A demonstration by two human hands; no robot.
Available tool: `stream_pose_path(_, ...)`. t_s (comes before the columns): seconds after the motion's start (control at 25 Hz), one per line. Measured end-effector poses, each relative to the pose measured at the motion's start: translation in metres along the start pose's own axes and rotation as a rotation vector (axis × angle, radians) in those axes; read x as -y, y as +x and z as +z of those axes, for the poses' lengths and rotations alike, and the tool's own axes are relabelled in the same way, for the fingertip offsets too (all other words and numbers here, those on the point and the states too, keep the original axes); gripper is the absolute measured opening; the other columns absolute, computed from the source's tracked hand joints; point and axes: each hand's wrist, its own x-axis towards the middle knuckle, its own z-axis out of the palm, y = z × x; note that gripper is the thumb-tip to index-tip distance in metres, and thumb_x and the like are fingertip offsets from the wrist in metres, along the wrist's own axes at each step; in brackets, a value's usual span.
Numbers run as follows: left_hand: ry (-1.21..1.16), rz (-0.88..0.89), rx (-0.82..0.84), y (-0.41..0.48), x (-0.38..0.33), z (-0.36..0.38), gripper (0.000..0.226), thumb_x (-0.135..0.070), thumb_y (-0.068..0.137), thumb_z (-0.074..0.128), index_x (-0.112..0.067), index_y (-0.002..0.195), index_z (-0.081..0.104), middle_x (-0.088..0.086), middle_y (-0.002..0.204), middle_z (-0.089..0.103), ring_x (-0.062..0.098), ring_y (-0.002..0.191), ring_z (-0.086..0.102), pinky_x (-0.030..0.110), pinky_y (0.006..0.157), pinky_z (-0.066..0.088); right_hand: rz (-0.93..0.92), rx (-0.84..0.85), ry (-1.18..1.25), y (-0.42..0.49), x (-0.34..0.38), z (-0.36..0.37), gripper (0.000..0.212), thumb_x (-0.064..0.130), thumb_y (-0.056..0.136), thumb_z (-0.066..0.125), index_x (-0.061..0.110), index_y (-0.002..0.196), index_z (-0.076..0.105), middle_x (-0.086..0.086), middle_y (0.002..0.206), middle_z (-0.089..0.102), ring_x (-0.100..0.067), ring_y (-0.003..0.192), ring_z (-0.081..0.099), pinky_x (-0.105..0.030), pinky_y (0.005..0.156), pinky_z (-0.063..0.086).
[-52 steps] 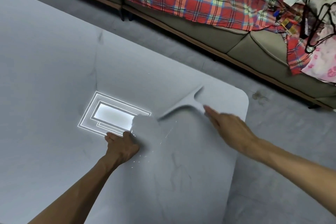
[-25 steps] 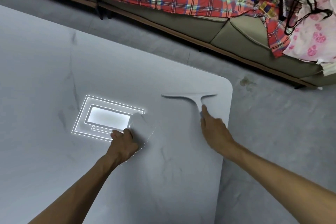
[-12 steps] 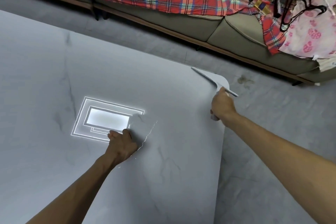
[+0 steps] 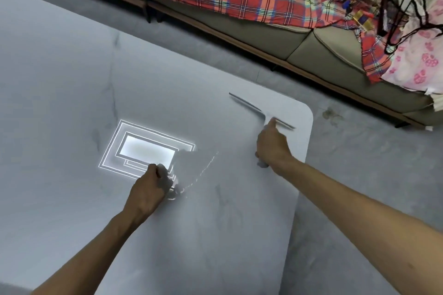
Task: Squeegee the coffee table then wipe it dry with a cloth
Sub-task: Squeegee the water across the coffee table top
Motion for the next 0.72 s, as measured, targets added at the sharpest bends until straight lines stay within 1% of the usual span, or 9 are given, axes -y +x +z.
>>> stream_pose_path(0.04, -0.01, -0.001, -0.049, -0.007, 0.009, -0.003, 0.007, -0.01, 0.088, 0.048, -0.015, 0.087, 0.044, 0.004, 0.074, 0.058, 0.016, 0.064, 0.052, 0.029, 0.052, 0.034, 0.031, -0.04, -0.007, 0.012, 0.007, -0.004, 0.017, 0.011, 0.094, 0.047, -0.002, 0.105, 0.051, -0.004, 0.11, 0.058, -0.017, 0.094, 0.057, -0.032, 0.089, 0.048)
stream_pose_path(0.08, -0.009, 0.004, -0.111, -0.012, 0.018, -0.005, 0.006, -0.006, 0.087, 0.045, -0.012, 0.085, 0.044, 0.009, 0.078, 0.058, 0.02, 0.066, 0.053, 0.031, 0.053, 0.035, -0.004, -0.046, 0.064, 0.025, 0.009, -0.007, 0.032, 0.004, 0.09, 0.052, -0.005, 0.12, 0.046, -0.009, 0.111, 0.059, -0.021, 0.094, 0.057, -0.031, 0.079, 0.05)
stream_pose_path(0.12, 0.007, -0.01, -0.163, -0.016, 0.03, -0.006, 0.008, -0.004, 0.088, 0.044, -0.009, 0.081, 0.044, 0.013, 0.084, 0.057, 0.026, 0.07, 0.053, 0.033, 0.056, 0.036, -0.076, -0.119, 0.189, 0.024, 0.011, -0.007, 0.053, -0.002, 0.089, 0.049, -0.003, 0.137, 0.03, -0.013, 0.108, 0.057, -0.024, 0.091, 0.057, -0.031, 0.071, 0.049)
stream_pose_path(0.16, 0.029, -0.026, -0.194, -0.019, 0.041, -0.007, 0.011, -0.001, 0.088, 0.043, -0.006, 0.078, 0.044, 0.016, 0.089, 0.056, 0.031, 0.076, 0.053, 0.034, 0.061, 0.037, -0.217, -0.153, 0.052, 0.027, 0.009, 0.01, 0.061, -0.005, 0.091, 0.042, 0.001, 0.145, 0.015, -0.014, 0.102, 0.051, -0.025, 0.087, 0.054, -0.033, 0.07, 0.047)
stream_pose_path(0.24, 0.098, -0.021, -0.186, -0.024, 0.062, -0.004, 0.011, 0.006, 0.083, 0.045, -0.005, 0.079, 0.044, 0.017, 0.094, 0.05, 0.035, 0.087, 0.051, 0.037, 0.071, 0.04, -0.304, -0.133, -0.08, -0.002, 0.009, 0.039, 0.062, -0.001, 0.096, 0.032, 0.01, 0.15, 0.003, -0.017, 0.096, 0.044, -0.027, 0.082, 0.05, -0.035, 0.072, 0.043)
stream_pose_path(0.4, 0.133, -0.018, -0.1, -0.036, 0.095, 0.008, 0.021, 0.008, 0.074, 0.051, -0.009, 0.083, 0.044, 0.015, 0.1, 0.045, 0.032, 0.083, 0.051, 0.033, 0.072, 0.039, -0.376, 0.036, -0.11, -0.045, -0.037, 0.094, 0.07, 0.013, 0.098, 0.035, 0.032, 0.151, -0.007, -0.016, 0.091, 0.057, -0.033, 0.081, 0.06, -0.042, 0.077, 0.052)
stream_pose_path(0.56, 0.107, -0.023, -0.027, -0.059, 0.112, 0.014, 0.017, 0.006, 0.078, 0.046, -0.01, 0.082, 0.042, 0.012, 0.099, 0.044, 0.027, 0.079, 0.048, 0.029, 0.063, 0.033, -0.447, 0.102, -0.229, -0.098, -0.086, 0.119, 0.07, 0.015, 0.099, 0.032, 0.036, 0.149, -0.012, -0.003, 0.077, 0.051, -0.021, 0.07, 0.054, -0.031, 0.067, 0.045)
stream_pose_path(0.64, 0.121, -0.009, 0.018, -0.076, 0.122, 0.015, 0.018, 0.004, 0.079, 0.044, -0.013, 0.078, 0.039, 0.009, 0.094, 0.042, 0.023, 0.072, 0.045, 0.027, 0.055, 0.029, -0.475, 0.111, -0.278, -0.119, -0.113, 0.125, 0.07, 0.016, 0.1, 0.032, 0.036, 0.15, -0.014, 0.006, 0.068, 0.042, -0.013, 0.061, 0.046, -0.028, 0.064, 0.041)
stream_pose_path(0.72, 0.108, -0.006, 0.046, -0.09, 0.131, 0.016, 0.018, 0.002, 0.083, 0.043, -0.014, 0.078, 0.037, 0.007, 0.09, 0.042, 0.018, 0.065, 0.042, 0.025, 0.051, 0.026, -0.468, 0.085, -0.356, -0.136, -0.136, 0.127, 0.069, 0.017, 0.101, 0.033, 0.034, 0.15, -0.011, 0.008, 0.066, 0.042, -0.01, 0.058, 0.044, -0.027, 0.063, 0.04)
